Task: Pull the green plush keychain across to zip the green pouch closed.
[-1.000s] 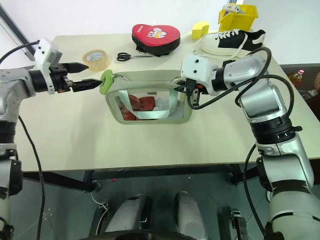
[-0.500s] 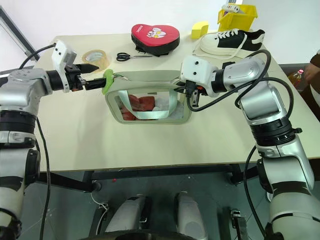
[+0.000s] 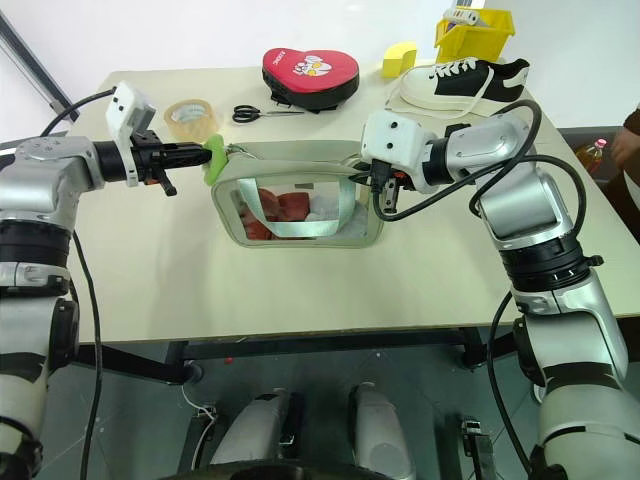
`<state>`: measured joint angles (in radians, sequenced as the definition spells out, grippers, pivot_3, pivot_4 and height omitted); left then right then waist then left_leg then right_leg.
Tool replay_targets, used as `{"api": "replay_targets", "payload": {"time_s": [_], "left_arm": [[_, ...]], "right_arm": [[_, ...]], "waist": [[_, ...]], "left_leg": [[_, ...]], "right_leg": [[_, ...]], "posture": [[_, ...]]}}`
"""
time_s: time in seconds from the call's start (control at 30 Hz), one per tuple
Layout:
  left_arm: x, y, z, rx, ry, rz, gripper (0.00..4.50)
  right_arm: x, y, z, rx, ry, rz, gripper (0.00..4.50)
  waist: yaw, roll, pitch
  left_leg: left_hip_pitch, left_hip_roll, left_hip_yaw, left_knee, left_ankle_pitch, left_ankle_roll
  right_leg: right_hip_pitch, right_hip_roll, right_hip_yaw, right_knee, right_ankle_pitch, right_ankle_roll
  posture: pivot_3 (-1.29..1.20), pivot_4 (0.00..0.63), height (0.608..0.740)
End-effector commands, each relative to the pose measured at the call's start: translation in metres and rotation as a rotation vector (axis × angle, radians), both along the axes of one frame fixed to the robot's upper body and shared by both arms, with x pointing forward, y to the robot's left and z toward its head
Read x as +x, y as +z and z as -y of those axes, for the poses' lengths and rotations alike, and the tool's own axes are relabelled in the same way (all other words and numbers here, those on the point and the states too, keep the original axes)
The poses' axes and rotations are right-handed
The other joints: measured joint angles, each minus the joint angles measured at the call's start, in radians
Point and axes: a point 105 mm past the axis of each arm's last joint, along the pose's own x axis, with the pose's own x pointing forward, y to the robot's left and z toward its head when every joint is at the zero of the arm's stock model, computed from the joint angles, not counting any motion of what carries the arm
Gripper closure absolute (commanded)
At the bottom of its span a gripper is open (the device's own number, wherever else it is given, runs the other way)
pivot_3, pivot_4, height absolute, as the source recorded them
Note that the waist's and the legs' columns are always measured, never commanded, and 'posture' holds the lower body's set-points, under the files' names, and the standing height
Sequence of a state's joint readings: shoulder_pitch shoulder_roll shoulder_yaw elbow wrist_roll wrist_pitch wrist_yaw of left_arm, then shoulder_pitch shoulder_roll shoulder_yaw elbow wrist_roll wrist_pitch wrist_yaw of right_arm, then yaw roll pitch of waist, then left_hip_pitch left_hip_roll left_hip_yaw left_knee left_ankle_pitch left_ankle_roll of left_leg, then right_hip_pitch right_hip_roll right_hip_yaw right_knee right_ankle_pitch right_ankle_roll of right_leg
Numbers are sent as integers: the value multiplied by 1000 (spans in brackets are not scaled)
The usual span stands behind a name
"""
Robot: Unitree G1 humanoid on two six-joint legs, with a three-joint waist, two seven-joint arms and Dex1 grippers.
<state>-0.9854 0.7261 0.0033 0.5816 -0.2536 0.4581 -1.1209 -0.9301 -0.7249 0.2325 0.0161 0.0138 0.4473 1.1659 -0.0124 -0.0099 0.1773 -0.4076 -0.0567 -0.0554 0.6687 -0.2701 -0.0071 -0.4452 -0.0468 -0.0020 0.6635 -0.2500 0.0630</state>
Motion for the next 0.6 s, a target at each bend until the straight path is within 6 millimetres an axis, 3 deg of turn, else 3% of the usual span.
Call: {"api": "replay_targets", "payload": {"time_s": [0.03, 0.1, 0.17, 0.3, 0.47, 0.6], "left_arm": [[-8, 66, 16, -132, -67, 130, 4475], [-14, 83, 34, -140, -133, 160, 4475], [-18, 85, 53, -111, -198, 169, 4475], [-19, 71, 80, -32, -264, 181, 4475], [-14, 48, 85, 59, -262, 174, 4475], [-11, 50, 81, 65, -250, 187, 2990]], "right_arm": [[0, 11, -3, 3, 9, 50, 4500], [1, 11, -5, 5, 12, 53, 4500], [2, 12, -7, 12, 13, 60, 4500], [2, 13, -11, 21, 18, 66, 4500], [1, 14, -12, 26, 15, 68, 4500], [1, 13, -11, 27, 11, 69, 4500]], "waist": [[1, -1, 0], [2, -1, 0], [1, -1, 0], [-3, 0, 0], [-5, 0, 0], [-1, 0, 0]], "left_leg": [[0, 0, 0, 0, 0, 0], [-1, 0, 0, 1, 0, 0], [-1, 0, 0, 1, 0, 0], [0, 0, 0, 1, 0, 0], [0, 0, 0, 1, 0, 0], [0, 0, 0, 1, 0, 0]], "right_leg": [[0, 0, 0, 0, 0, 0], [0, 0, 0, 0, 0, 0], [1, 0, 0, 0, 0, 0], [1, 0, 0, 0, 0, 0], [0, 1, 0, 1, 0, 0], [0, 0, 0, 1, 0, 0]], "posture": [[0, 150, 740], [0, 150, 740], [0, 150, 740], [0, 150, 740], [0, 150, 740], [0, 150, 740]]}}
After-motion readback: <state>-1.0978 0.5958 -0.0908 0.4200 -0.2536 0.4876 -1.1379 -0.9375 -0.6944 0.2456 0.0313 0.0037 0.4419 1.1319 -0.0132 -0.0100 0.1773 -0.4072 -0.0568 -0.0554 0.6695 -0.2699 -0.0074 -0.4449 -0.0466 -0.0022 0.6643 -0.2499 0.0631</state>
